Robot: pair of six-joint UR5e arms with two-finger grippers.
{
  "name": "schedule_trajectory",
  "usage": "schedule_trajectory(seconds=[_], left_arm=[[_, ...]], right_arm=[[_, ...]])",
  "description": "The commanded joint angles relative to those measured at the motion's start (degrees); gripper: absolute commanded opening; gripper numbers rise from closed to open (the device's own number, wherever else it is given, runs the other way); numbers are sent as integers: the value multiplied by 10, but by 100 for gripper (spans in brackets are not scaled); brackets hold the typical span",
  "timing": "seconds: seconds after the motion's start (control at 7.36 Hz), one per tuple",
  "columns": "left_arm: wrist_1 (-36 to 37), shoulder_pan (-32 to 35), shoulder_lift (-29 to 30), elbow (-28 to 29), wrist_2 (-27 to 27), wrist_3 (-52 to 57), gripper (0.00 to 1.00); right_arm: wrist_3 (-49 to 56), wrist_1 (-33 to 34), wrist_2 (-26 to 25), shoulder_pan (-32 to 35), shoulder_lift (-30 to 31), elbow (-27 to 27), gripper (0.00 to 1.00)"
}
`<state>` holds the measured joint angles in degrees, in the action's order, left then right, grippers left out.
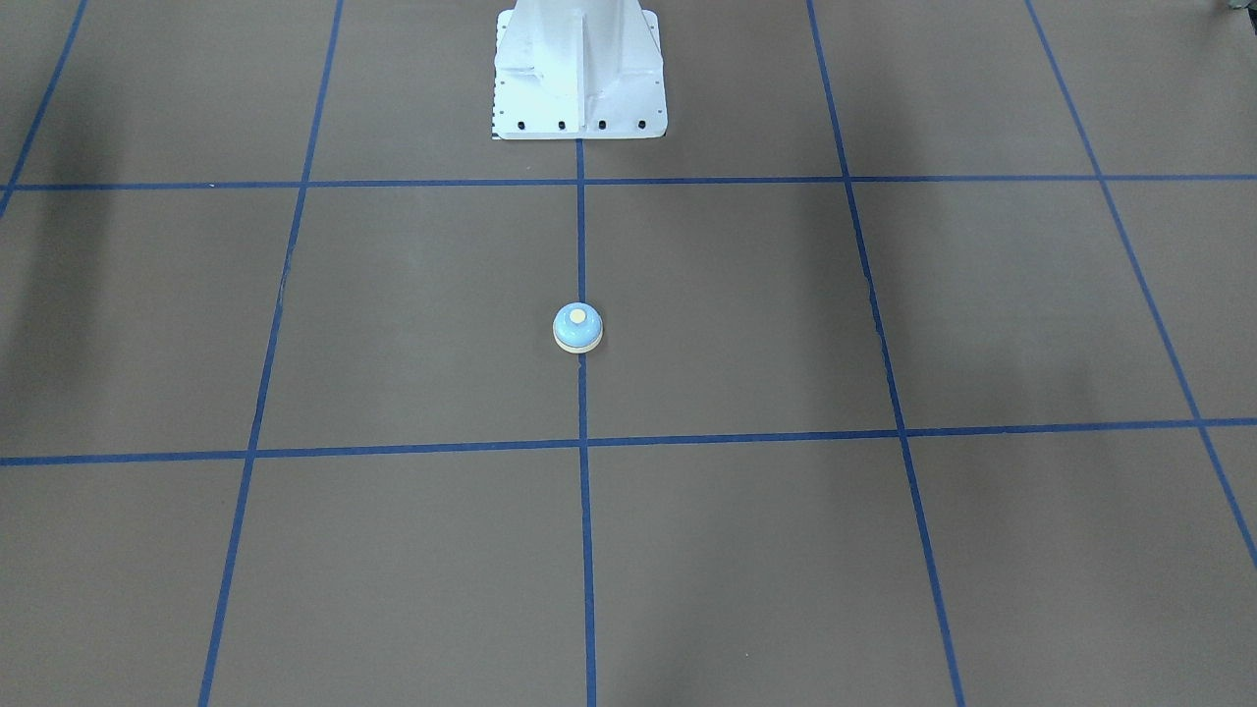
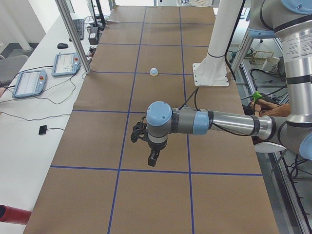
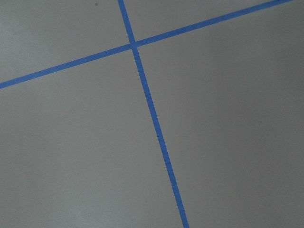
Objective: Place and press bell with both arms
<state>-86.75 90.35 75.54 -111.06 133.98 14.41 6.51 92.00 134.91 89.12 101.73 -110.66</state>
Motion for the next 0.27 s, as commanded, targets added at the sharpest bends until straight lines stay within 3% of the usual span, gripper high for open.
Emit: schedule_trajectory(seconds=[0.0,0.14], left_arm=[[-1,0,3,0,-6,0,99],[-1,0,5,-4,-13,-1,99]], right_arm=[[0,0,0,0,-4,1,100],[-1,0,1,0,-4,1,100]])
